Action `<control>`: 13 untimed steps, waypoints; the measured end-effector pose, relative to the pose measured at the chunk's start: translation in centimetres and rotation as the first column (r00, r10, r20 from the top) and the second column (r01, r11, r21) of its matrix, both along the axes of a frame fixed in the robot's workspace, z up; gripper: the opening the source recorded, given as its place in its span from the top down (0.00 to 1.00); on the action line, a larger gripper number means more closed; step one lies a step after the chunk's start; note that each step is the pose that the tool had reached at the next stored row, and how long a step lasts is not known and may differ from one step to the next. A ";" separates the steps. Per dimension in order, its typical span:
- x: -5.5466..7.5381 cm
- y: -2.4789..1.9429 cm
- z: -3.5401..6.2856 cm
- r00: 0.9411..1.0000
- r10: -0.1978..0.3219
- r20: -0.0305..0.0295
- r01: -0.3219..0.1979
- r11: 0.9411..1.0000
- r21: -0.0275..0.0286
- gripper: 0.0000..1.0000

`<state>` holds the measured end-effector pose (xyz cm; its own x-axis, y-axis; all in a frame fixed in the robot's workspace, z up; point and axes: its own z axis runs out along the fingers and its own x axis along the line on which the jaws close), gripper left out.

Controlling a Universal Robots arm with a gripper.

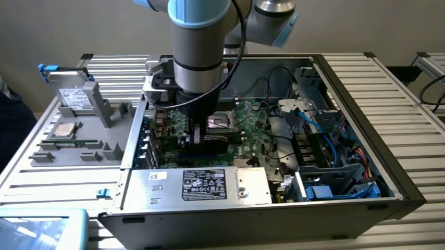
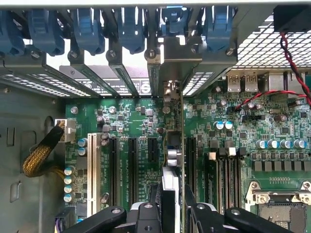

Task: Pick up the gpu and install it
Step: 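Insert the gpu into the slot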

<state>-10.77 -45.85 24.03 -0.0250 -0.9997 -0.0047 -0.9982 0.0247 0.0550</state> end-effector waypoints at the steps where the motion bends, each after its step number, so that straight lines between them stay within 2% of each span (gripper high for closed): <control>1: 0.0 -0.04 0.00 1.000 0.001 0.000 -0.001 1.000 0.002 0.72; 5: 0.0 -0.12 0.01 1.000 0.006 0.000 -0.006 1.000 0.008 0.72; 13: 0.0 -0.20 -0.02 1.000 0.010 0.000 -0.010 1.000 0.011 0.72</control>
<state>-10.77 -46.06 24.01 -0.0147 -0.9998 -0.0154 -0.9984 0.0138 0.0553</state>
